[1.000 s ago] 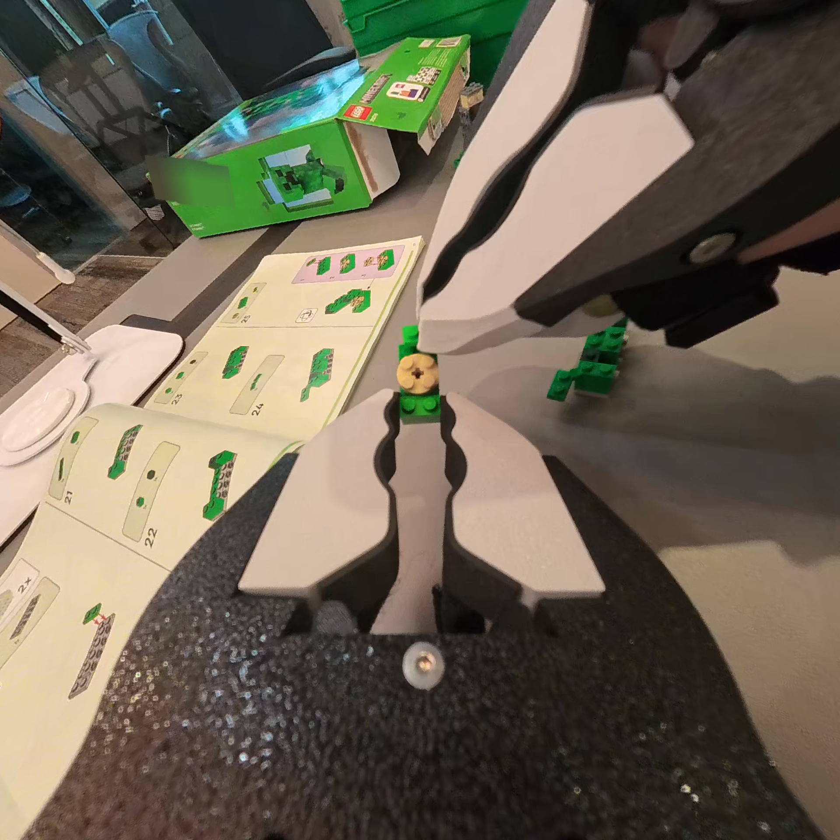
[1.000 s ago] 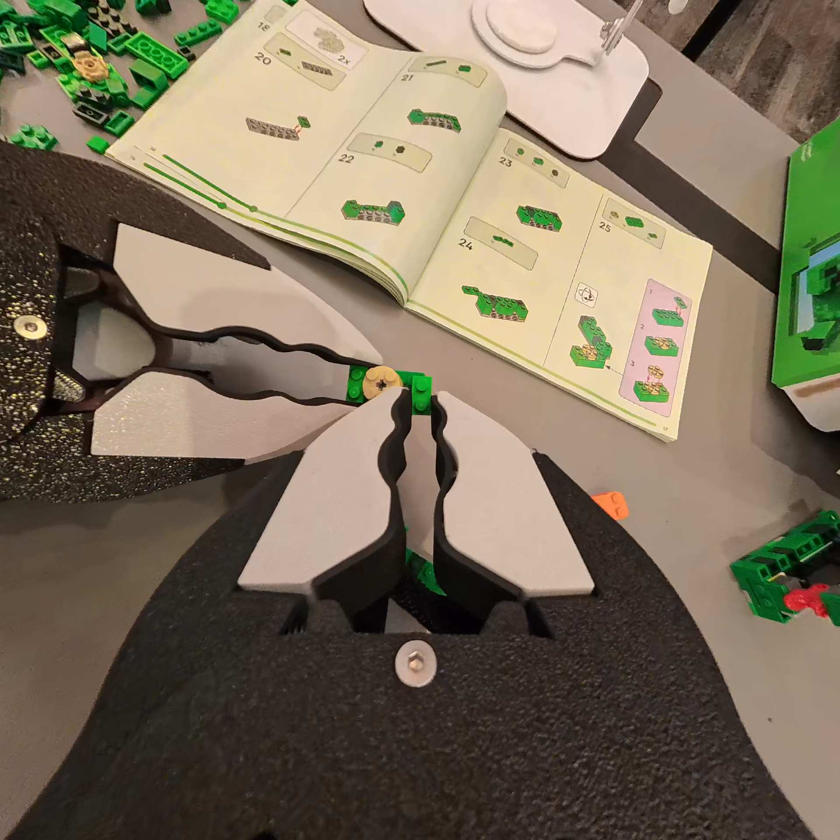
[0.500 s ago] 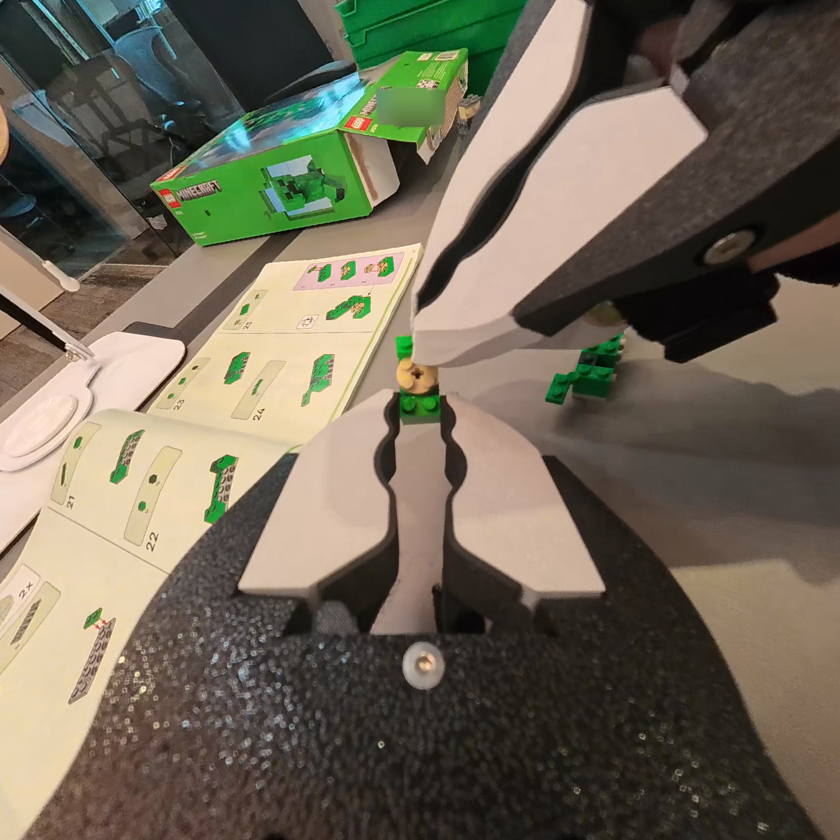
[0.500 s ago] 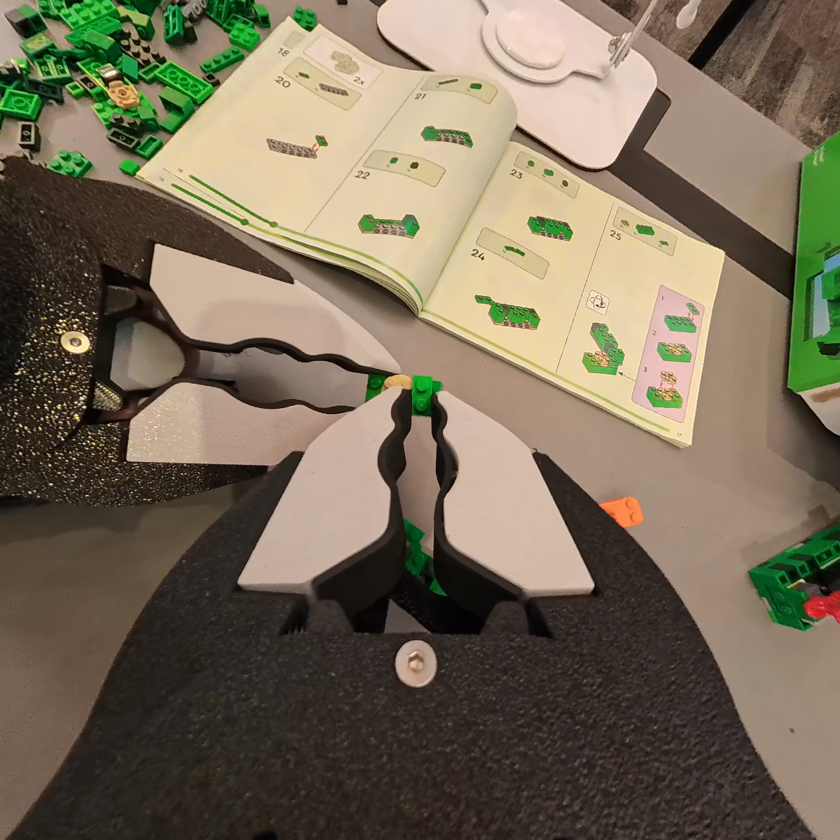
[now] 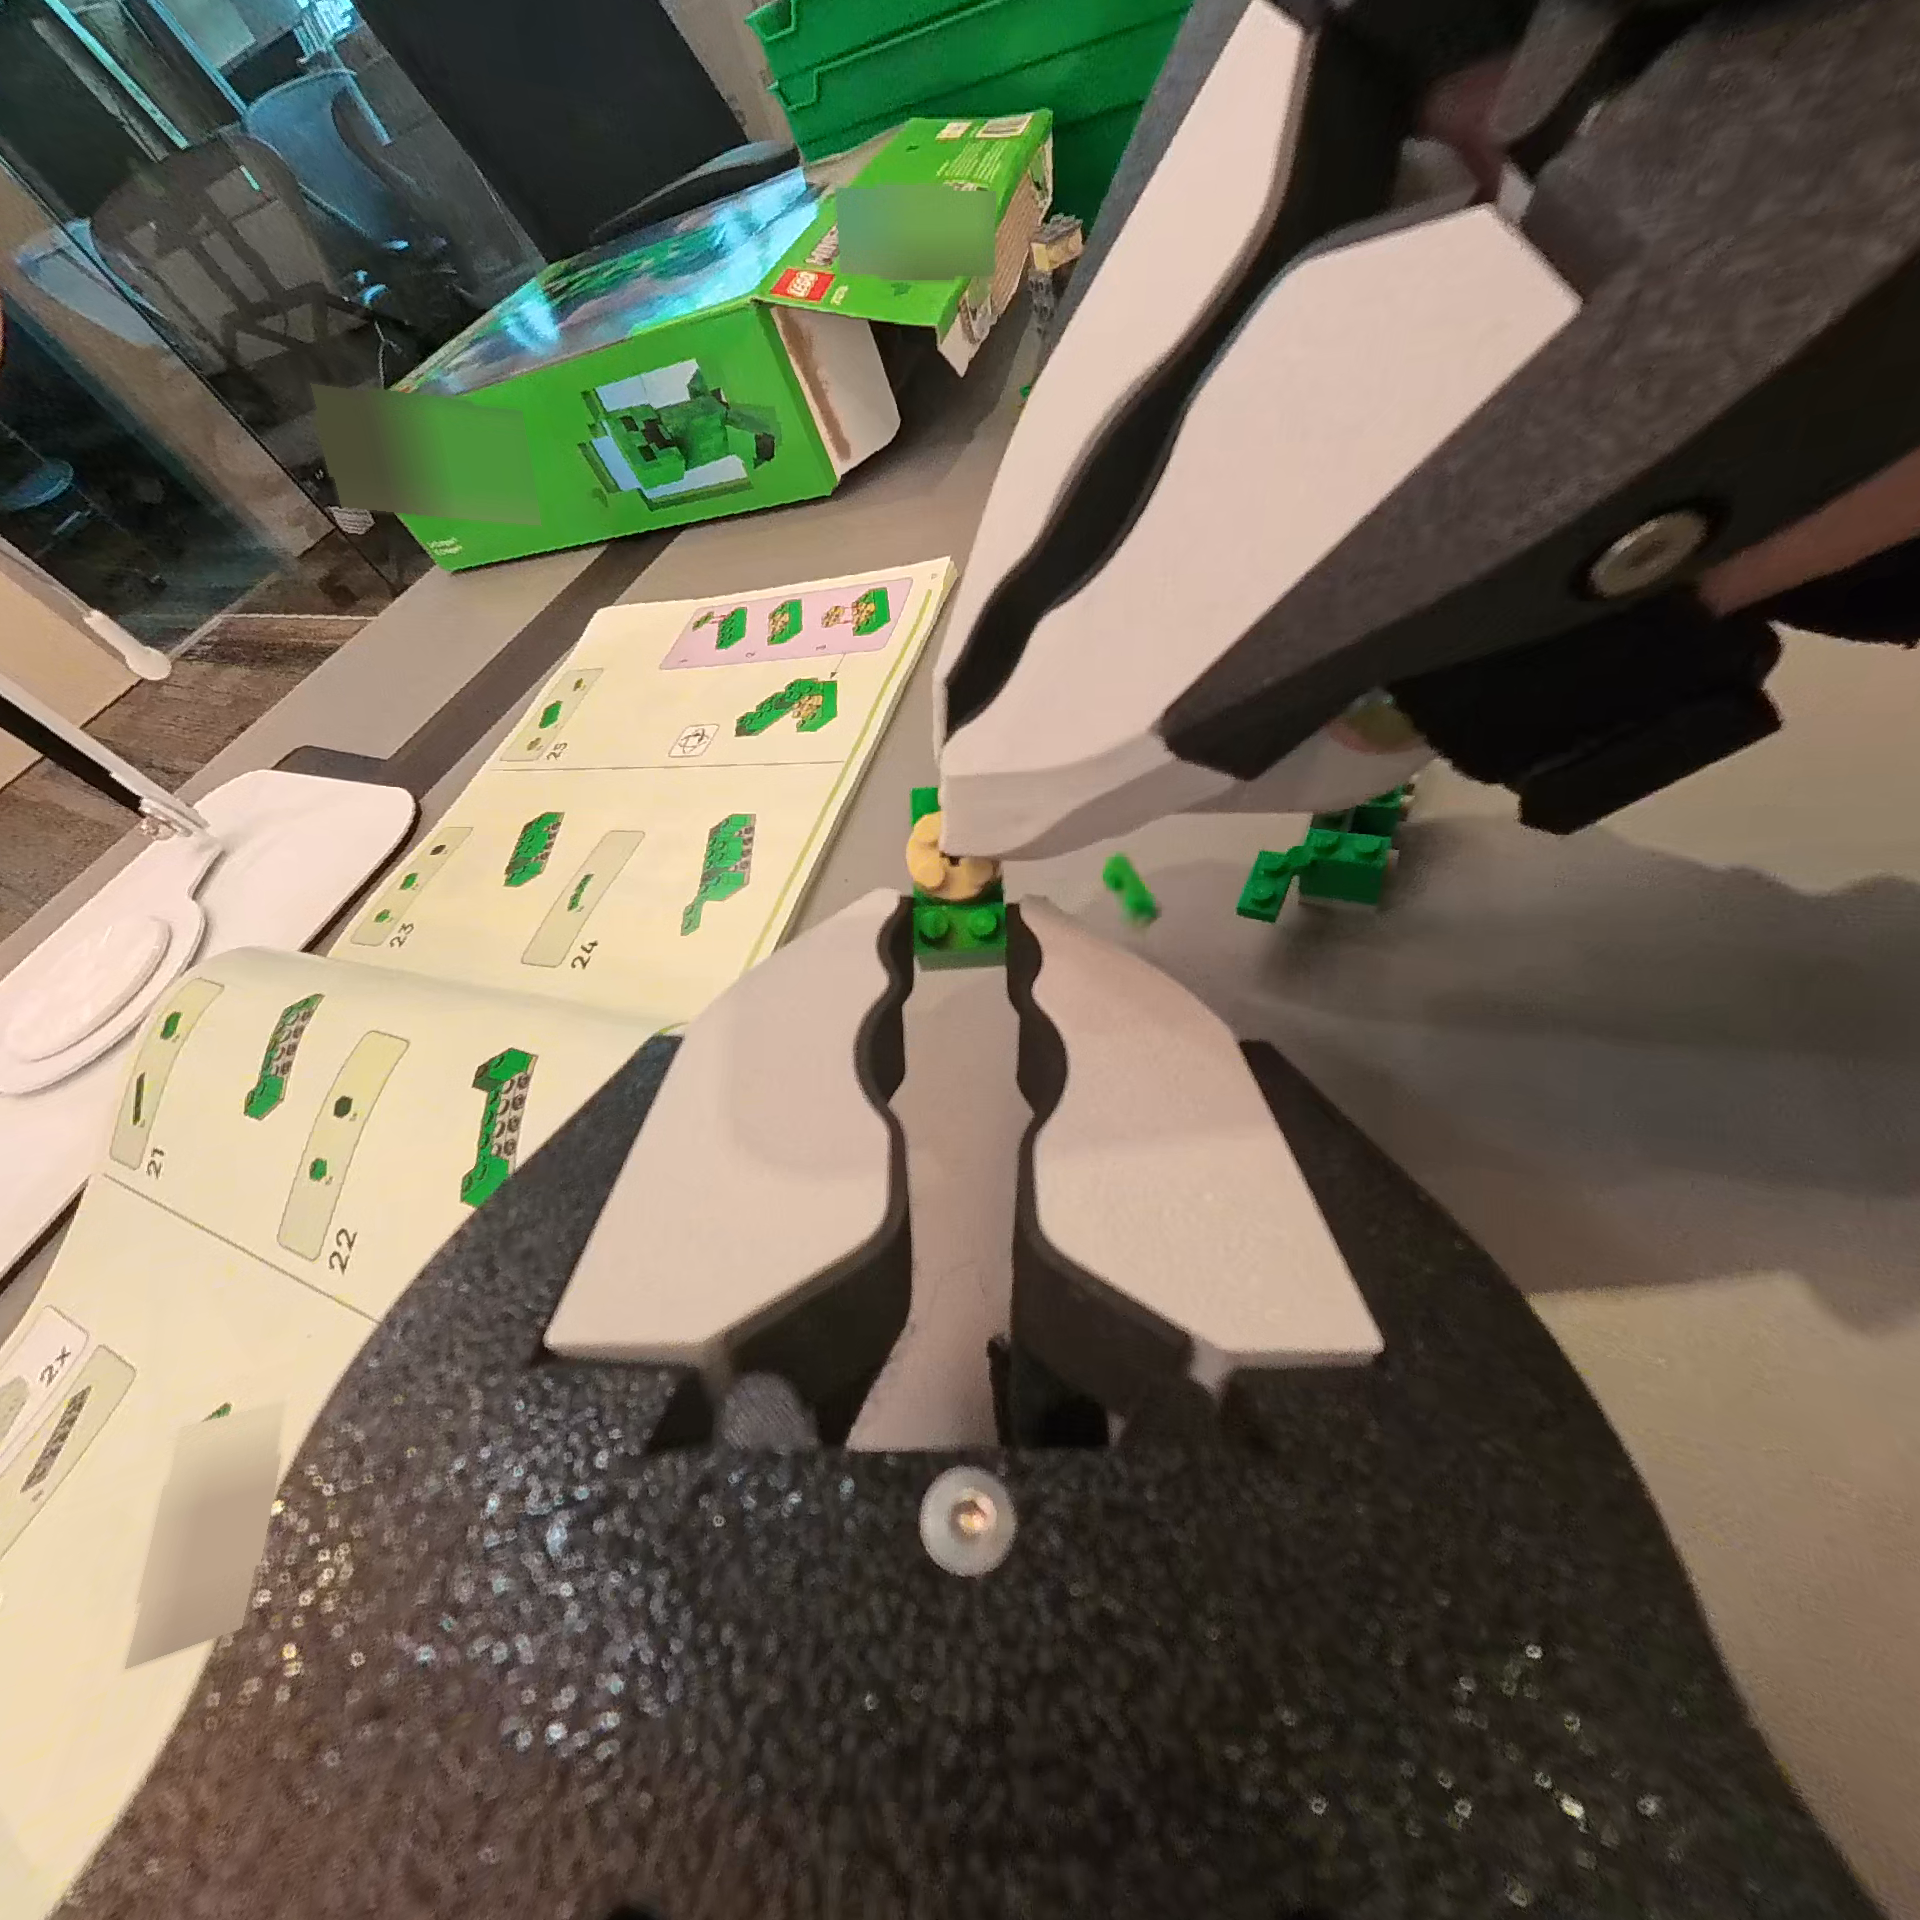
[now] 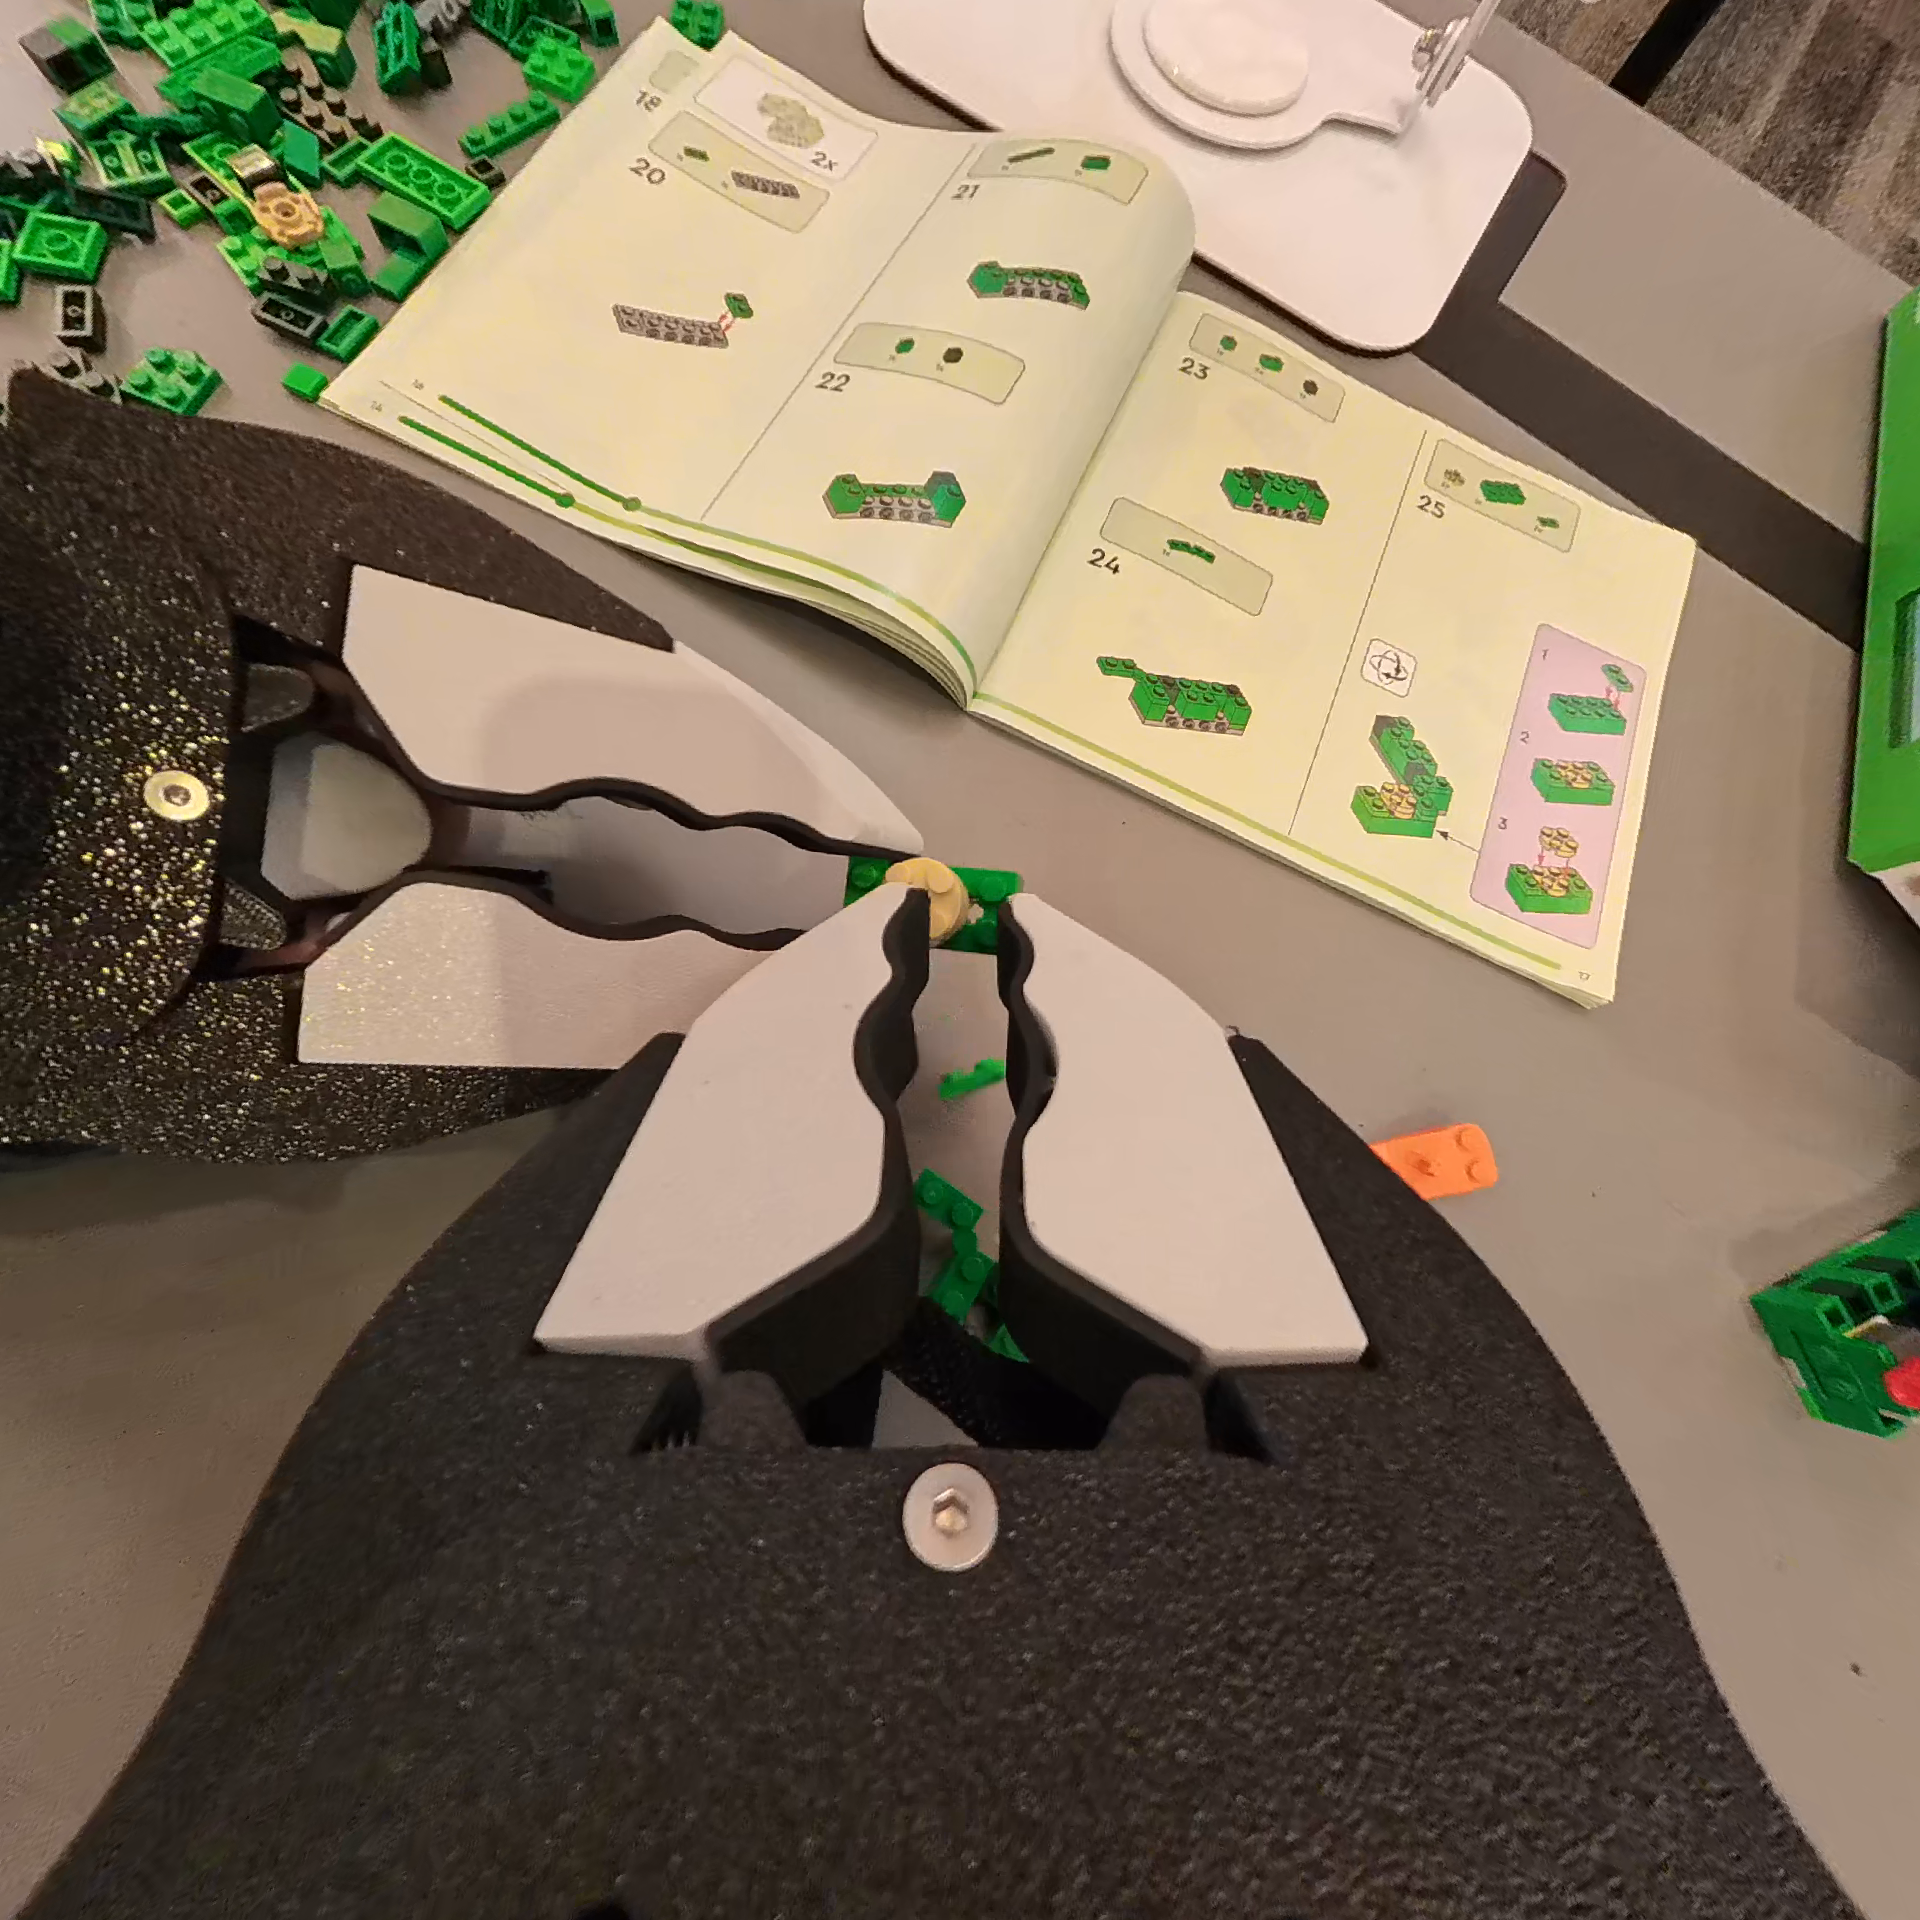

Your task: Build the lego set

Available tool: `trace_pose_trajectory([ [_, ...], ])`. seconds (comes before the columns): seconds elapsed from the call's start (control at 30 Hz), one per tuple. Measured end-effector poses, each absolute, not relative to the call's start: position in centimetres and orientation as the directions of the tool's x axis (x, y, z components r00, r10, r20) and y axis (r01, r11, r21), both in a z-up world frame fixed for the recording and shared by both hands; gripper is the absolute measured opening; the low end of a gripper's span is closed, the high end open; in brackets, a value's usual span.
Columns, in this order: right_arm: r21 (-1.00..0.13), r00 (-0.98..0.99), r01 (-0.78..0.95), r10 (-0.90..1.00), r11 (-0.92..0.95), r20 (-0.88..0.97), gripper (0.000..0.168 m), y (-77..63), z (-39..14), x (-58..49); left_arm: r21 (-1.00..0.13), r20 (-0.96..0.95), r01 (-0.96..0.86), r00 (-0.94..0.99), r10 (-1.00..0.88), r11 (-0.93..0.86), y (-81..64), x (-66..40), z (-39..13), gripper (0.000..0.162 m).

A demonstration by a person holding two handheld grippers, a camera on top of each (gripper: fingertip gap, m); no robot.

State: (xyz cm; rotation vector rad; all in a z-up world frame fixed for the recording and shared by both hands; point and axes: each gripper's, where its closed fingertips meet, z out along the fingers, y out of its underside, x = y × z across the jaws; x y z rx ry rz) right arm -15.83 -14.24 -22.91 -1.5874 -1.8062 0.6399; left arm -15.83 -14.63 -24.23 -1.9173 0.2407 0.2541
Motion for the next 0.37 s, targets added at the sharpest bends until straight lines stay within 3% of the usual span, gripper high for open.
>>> trace_pose_trajectory([
  [0.23, -0.808, -0.039, 0.562, 0.981, 0.178, 0.189, 0.011, -10.6, -20.3, -14.6, -0.899, -0.271, -0.26, 0.962, -0.017, -0.352, -15.0, -17.2, -24.1, 0.016],
  [0.37, -0.82, -0.064, 0.546, 0.985, 0.171, 0.163, 0.013, -7.8, -21.2, -11.2, -0.872, -0.262, -0.28, 0.96, -0.101, -0.402, -15.2, -17.2, -25.2, 0.016],
])
